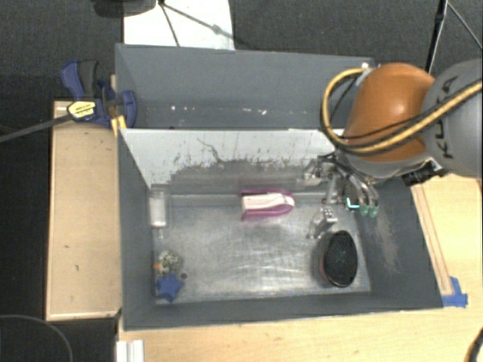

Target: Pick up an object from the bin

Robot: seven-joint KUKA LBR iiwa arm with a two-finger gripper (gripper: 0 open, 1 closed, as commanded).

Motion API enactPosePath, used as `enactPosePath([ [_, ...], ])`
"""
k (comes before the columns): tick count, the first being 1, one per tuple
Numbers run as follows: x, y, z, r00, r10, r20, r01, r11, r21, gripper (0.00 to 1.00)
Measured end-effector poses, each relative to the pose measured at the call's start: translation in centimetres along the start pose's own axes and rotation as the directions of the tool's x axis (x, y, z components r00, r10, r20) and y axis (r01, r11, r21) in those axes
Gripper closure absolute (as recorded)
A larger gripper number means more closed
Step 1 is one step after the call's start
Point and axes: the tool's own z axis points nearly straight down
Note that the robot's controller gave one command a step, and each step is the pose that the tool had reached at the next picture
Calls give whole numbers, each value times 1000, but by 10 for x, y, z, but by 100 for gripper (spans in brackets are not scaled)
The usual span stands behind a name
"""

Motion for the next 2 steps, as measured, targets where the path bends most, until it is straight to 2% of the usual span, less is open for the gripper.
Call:
enactPosePath([
  [1, -16, 5, 47, 941, -340, 4, 340, 941, 1, 0],
  [2, -33, 17, 84, 828, -560, 27, 559, 829, 14, 0],
])
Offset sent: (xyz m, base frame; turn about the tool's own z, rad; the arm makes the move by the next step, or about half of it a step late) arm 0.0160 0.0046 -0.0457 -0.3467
